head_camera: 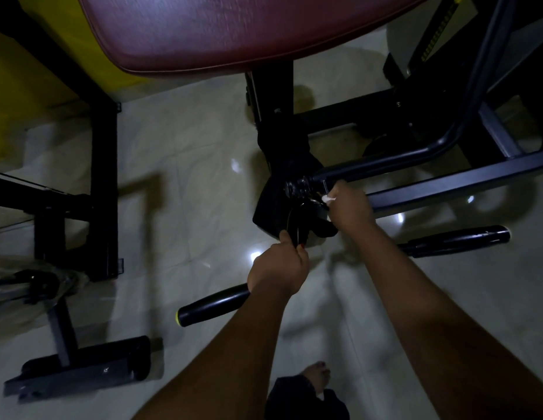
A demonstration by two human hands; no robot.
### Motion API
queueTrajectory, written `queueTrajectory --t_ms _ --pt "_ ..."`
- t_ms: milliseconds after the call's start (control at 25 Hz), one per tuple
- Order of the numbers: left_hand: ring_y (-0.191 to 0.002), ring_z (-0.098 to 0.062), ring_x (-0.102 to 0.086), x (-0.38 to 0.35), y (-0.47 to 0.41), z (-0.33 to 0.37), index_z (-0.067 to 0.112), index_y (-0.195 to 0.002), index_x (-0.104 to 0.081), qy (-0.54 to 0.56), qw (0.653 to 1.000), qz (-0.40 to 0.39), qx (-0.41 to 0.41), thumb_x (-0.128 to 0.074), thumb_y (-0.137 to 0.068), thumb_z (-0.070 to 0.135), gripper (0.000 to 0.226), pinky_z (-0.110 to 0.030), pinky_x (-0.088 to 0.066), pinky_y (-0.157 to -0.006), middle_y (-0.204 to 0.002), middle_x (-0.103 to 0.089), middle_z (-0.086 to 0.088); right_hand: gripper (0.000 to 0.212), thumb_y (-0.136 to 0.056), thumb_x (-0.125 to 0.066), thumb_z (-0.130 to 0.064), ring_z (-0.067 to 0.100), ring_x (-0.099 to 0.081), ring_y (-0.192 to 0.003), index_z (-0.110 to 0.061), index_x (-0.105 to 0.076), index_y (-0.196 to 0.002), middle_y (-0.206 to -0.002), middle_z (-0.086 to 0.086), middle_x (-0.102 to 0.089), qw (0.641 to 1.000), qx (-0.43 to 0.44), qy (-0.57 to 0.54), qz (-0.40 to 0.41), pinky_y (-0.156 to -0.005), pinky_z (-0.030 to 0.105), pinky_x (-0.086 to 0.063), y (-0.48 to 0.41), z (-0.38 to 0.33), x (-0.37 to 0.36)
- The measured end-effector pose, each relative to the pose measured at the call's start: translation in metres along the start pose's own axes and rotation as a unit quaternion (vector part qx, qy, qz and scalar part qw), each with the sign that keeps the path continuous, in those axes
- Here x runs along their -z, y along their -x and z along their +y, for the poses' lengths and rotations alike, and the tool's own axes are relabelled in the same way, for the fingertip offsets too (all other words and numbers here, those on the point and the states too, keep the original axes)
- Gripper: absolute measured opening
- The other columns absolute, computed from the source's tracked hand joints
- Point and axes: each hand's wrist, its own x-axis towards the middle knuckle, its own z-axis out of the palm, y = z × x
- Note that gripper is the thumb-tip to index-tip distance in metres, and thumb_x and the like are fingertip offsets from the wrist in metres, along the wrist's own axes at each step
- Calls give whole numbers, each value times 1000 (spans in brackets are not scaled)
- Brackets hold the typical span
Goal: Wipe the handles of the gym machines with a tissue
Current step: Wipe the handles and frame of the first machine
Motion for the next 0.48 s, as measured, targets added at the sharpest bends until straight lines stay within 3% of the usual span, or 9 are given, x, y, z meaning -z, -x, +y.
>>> queueTrajectory --t_ms 160,280,360,480 --pt "-95 -32 -63 -1 0 0 10 -143 -32 -3 1000 4 2 -27 -100 43 54 -37 -44 -73 -108 -65 -12 12 -90 -53 -13 33 -62 -89 -8 -62 -97 -100 11 -64 987 114 109 41 -66 28 -39 42 15 -2" --pt "-94 -33 -62 1 1 1 10 -141 -33 -10 1000 14 4 -27 -100 43 53 -36 -42 -71 -108 -65 -13 18 -91 -48 -1 35 -63 -97 -3 -61 -104 -105 18 -65 969 141 201 21 -75 39 -49 28 -2 0" --pt "-91 -32 -63 3 1 2 10 -141 -34 -17 1000 15 5 -26 -100 43 53 -36 -43 -70 -105 -65 -13 22 -91 -48 2 37 -63 -99 -2 -57 -110 -108 21 -64 966 153 207 7 -79 43 -50 21 -9 -2" --pt "-89 -32 -63 3 2 2 10 -142 -33 -18 1000 12 1 -25 -100 44 54 -36 -44 -69 -105 -65 -13 27 -92 -46 3 37 -63 -101 -3 -52 -117 -110 20 -64 972 119 197 47 -77 40 -50 36 -3 1"
